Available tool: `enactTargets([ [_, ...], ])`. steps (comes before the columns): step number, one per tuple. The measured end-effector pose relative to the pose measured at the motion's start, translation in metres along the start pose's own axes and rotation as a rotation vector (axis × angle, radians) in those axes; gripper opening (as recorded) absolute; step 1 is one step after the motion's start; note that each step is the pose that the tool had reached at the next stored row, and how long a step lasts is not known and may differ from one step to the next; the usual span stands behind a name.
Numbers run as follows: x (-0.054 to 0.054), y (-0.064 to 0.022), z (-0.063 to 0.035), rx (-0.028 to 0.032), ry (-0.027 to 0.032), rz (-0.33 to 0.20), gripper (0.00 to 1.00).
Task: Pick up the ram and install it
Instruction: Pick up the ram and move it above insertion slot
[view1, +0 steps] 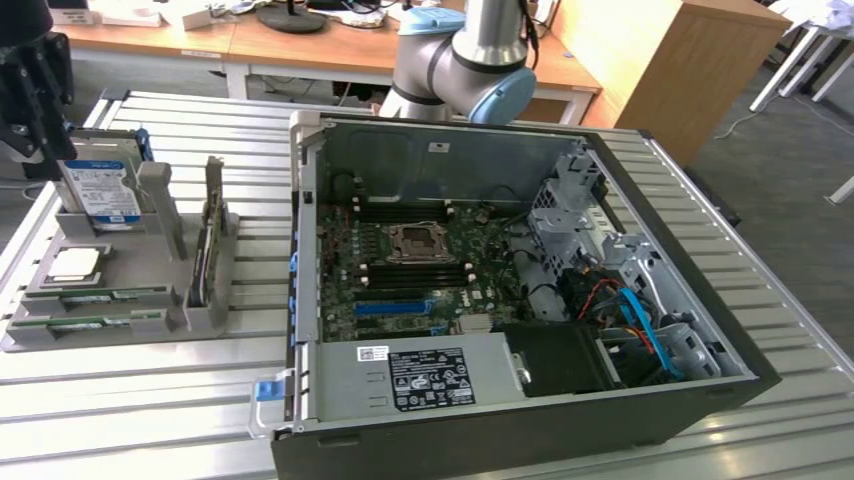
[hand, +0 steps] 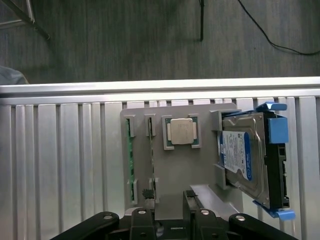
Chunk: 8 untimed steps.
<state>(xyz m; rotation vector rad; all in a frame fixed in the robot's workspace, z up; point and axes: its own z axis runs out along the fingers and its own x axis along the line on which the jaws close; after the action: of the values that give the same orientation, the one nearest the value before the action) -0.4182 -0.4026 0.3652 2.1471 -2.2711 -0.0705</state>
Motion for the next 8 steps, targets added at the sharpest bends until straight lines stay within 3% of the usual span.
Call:
enactTargets([
  [8, 0.0, -0.0006, 0.014, 0.0, 0.0001, -0.001, 0.36],
])
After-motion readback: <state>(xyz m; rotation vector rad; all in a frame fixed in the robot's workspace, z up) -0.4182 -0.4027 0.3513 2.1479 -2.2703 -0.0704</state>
